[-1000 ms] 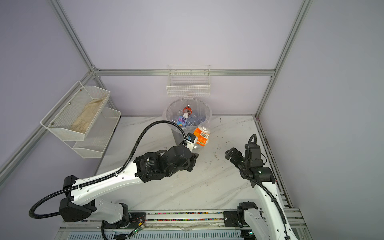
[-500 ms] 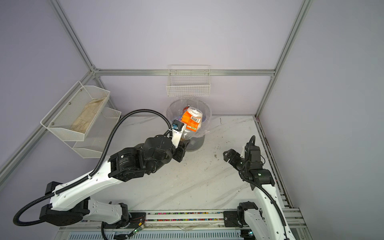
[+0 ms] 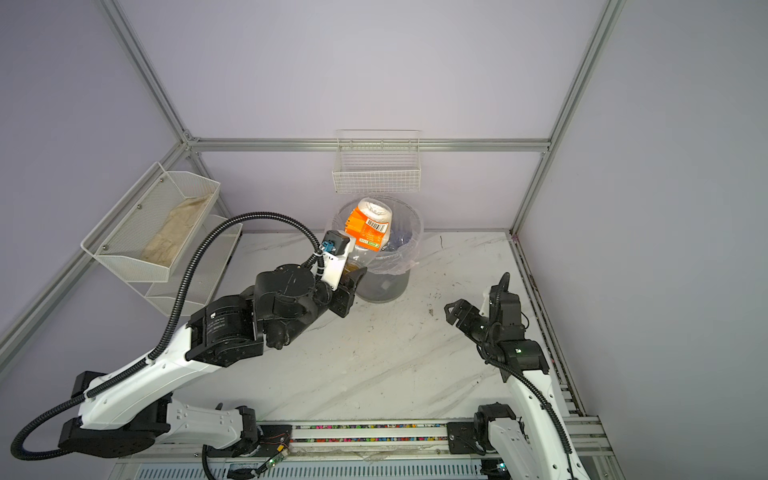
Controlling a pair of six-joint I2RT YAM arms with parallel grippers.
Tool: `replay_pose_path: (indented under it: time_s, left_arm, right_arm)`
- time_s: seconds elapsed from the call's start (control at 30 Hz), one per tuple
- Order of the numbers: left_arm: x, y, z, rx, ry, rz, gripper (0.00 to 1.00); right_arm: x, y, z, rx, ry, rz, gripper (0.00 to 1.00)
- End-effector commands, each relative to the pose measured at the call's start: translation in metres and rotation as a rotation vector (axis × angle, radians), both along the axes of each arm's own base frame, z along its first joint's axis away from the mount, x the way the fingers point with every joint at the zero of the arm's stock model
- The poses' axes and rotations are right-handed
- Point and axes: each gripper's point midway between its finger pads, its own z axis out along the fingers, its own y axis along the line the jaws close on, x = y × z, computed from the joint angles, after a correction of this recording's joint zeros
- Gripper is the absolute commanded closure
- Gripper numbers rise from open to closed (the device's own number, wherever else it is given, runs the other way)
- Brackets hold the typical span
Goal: Throw the plastic bottles in the bin
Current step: 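Lift the orange bottle with the left gripper and carry it over the bin, then lower the upside-down orange-label bottle into the bin with the left gripper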
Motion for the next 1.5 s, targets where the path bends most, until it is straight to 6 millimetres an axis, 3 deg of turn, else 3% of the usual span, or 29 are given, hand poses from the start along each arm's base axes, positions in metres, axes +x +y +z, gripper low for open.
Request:
replay_pose_path:
  time_s: [0.0,0.33,0.63,1.17,1.47]
  left_arm:
    - [-0.01,0.032,0.079,-0.182,-0.124,0.009,0.87]
    - [-0.013,0.041,0.112,-0.193,-0.213,0.008,0.87]
    - [-0.012,0.036,0.131,-0.192,-0.269,-0.003,0.87]
    - [-0.006,0.029,0.137,-0.175,-0.299,0.008,0.88]
    - [-0.001,0.025,0.131,-0.162,-0.29,0.017,0.88]
  right_arm:
    - [0.0,0.001,0.001,0.0,-0.021,0.008,0.11]
    - [0.001,0.001,0.003,0.008,-0.028,0.005,0.11]
    - [0.001,0.001,0.005,0.007,-0.033,0.007,0.11]
    - [0.001,0.003,0.006,0.006,-0.039,0.018,0.11]
    - [0.003,0.003,0.007,0.01,-0.044,0.02,0.11]
